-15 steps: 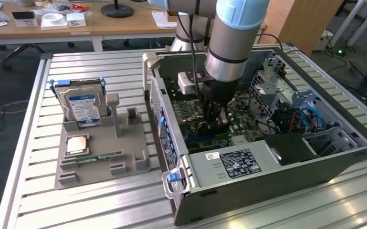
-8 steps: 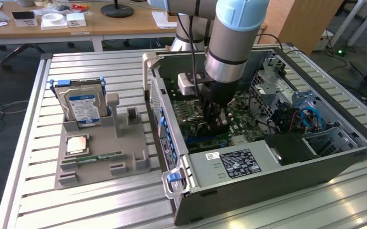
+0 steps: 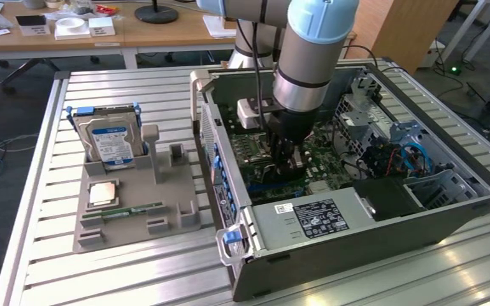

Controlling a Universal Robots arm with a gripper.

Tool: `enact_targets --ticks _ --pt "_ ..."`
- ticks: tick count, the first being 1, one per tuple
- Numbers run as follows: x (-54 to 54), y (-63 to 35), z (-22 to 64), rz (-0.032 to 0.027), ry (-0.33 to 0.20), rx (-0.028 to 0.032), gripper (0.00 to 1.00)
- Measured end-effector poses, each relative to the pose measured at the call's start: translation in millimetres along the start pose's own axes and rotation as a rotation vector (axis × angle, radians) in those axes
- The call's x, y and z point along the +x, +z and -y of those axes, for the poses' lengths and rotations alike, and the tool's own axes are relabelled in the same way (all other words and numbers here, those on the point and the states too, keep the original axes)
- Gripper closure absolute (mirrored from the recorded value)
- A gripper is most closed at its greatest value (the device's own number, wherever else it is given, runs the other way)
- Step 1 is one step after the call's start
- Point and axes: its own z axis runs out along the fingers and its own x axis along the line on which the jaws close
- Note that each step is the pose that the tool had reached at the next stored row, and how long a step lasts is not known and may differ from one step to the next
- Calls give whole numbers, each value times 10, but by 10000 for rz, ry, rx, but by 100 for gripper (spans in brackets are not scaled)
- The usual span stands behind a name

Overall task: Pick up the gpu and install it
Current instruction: 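Insert the gpu into the slot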

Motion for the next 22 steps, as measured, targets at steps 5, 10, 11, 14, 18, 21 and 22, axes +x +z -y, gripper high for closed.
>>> enact_targets --ticks 5,10,11,14,18,21,22 --pt "0 7 -8 1 0 1 74" --pt "0 13 -20 9 0 0 74" --pt "1 15 -21 7 -1 0 74" --pt "1 24 -24 5 -1 0 74" --pt "0 26 -25 6 0 0 74" --pt "1 30 -26 8 -1 0 74" --pt "1 29 -26 6 -2 0 74"
